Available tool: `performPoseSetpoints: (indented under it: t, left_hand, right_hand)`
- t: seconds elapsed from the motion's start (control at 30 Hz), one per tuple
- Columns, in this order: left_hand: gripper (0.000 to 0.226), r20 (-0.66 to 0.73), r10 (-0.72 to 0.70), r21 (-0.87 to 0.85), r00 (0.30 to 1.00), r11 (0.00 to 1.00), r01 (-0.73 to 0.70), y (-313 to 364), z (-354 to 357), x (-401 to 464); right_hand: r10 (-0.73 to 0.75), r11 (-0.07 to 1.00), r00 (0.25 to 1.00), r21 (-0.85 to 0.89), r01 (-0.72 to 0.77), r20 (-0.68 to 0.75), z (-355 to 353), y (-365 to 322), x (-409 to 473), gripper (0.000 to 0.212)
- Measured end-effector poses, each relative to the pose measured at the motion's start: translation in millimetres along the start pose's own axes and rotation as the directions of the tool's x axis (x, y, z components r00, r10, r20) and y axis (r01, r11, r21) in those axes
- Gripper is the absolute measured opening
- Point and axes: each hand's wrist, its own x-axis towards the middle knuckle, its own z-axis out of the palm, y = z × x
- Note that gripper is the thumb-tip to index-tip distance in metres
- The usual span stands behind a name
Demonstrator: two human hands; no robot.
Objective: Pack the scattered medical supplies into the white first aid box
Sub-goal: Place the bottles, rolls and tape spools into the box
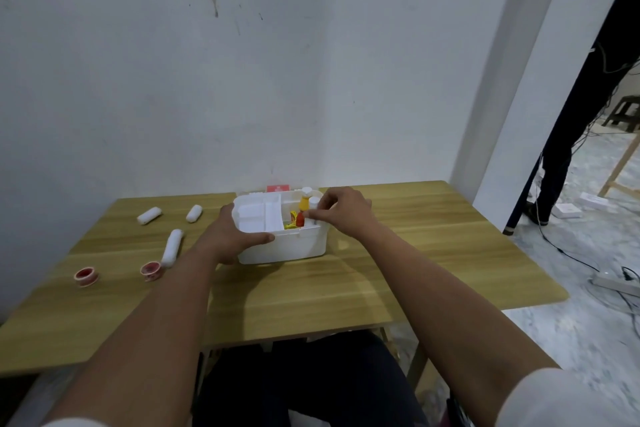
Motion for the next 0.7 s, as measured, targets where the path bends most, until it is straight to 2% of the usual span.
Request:
performPoseSetpoints:
  t: [0.23,0.27,0.33,0.4,0.47,0.5,0.57,0.6,0.67,0.7]
  left_hand:
    - [0.109,-0.008,-0.005,-0.037,1.000,0.999,0.005,10.0,-0.7,-9.2]
    - [0.108,-0.013,-0.003,-0.042,1.000,0.999,0.003,11.7,-1.9,-11.3]
    - [0.108,0.005,-0.026,-0.040,1.000,0.999,0.026,16.0,-8.0,-14.3]
    - [0.109,0.084,-0.073,-0.045,0.994,0.996,0.077,20.2,-19.6,-17.3]
    - [0.107,0.116,-0.099,-0.059,0.988,0.993,0.107,17.2,-33.7,-17.2]
    - [0.103,0.076,-0.107,-0.082,0.991,0.990,0.113,13.0,-40.4,-15.4]
    - [0.088,-0.095,-0.129,-0.126,0.987,0.985,0.117,1.2,-53.8,-12.5]
    - [0.081,-0.182,-0.134,-0.088,0.974,0.989,0.120,-6.1,-60.9,-11.0]
    - [0.067,-0.293,-0.135,0.134,0.946,0.974,0.181,-23.9,-75.4,-7.7]
    - [0.057,-0.313,-0.150,0.251,0.938,0.939,0.234,-33.7,-81.5,-6.7]
  right_hand:
    - [0.035,0.996,0.999,0.086,-0.034,-0.007,6.1,4.0,4.2,0.065]
    - [0.028,0.991,0.999,0.128,-0.030,0.016,6.7,5.6,5.6,0.073]
    - [0.005,0.978,0.994,0.208,-0.028,0.110,8.4,10.2,9.1,0.104]
    - [-0.012,0.977,0.976,0.211,-0.036,0.220,9.9,12.9,13.5,0.130]
    - [-0.037,0.977,0.957,0.212,-0.027,0.289,12.0,12.4,17.6,0.131]
    - [-0.053,0.972,0.947,0.235,-0.024,0.316,13.7,14.7,20.2,0.124]
    - [-0.089,0.963,0.928,0.268,-0.011,0.361,15.3,17.9,21.7,0.108]
    - [-0.100,0.965,0.925,0.261,0.002,0.365,17.6,21.0,22.2,0.116]
    - [-0.092,0.965,0.922,0.264,-0.012,0.377,23.4,26.5,25.7,0.142]
    - [-0.083,0.963,0.919,0.268,-0.025,0.384,24.6,26.6,26.9,0.147]
